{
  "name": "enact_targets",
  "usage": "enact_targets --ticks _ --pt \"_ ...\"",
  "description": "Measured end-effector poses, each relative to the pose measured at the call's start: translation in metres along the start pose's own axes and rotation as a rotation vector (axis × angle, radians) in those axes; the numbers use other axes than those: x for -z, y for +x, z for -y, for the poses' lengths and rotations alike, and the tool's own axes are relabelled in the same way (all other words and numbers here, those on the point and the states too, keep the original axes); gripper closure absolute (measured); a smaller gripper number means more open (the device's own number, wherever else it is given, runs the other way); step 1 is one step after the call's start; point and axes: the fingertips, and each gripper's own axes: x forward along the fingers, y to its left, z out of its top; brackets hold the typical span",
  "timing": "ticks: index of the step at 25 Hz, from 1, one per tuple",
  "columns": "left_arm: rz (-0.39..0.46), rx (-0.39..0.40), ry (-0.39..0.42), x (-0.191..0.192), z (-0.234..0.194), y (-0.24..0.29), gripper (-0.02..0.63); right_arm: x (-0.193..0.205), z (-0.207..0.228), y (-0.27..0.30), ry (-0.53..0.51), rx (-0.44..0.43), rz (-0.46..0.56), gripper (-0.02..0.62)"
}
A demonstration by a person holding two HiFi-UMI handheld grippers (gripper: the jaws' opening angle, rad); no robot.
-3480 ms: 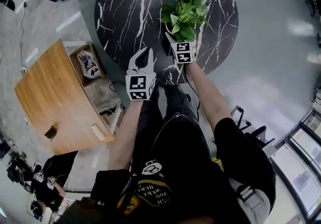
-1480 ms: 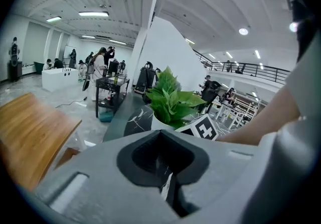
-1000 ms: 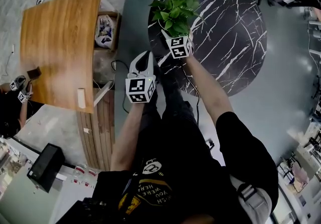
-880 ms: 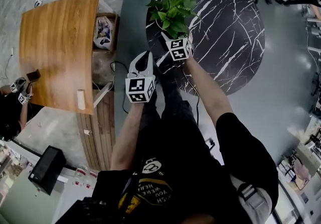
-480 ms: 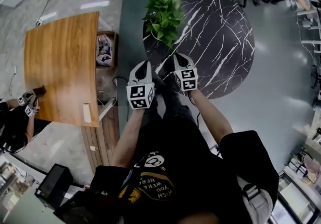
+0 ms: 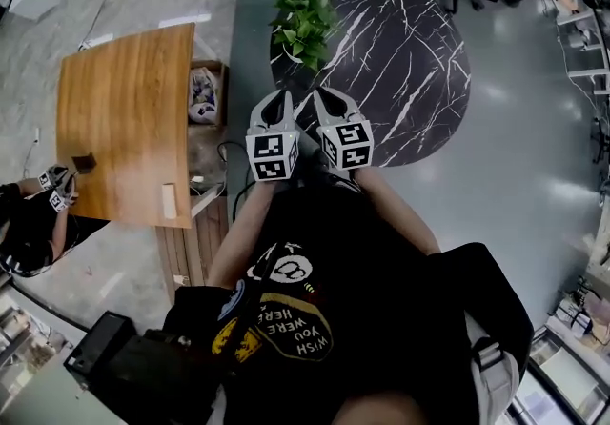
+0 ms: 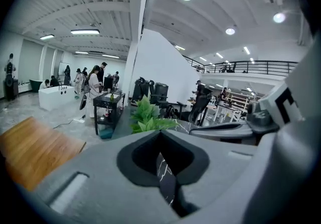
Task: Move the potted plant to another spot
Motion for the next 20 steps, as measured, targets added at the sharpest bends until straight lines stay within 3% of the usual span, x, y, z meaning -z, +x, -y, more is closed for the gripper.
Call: enact_targets --ticks 7,20 --pt "0.021 0.028 0.060 -0.015 0.027 -0.003 0.601 -0.019 0.012 -0.023 0.018 0.030 0.060 0.594" --pt "0.024 0.035 0.071 -0.010 0.046 -0.012 0.601 -0.016 0.006 -0.042 0.001 0.016 0.066 0.594"
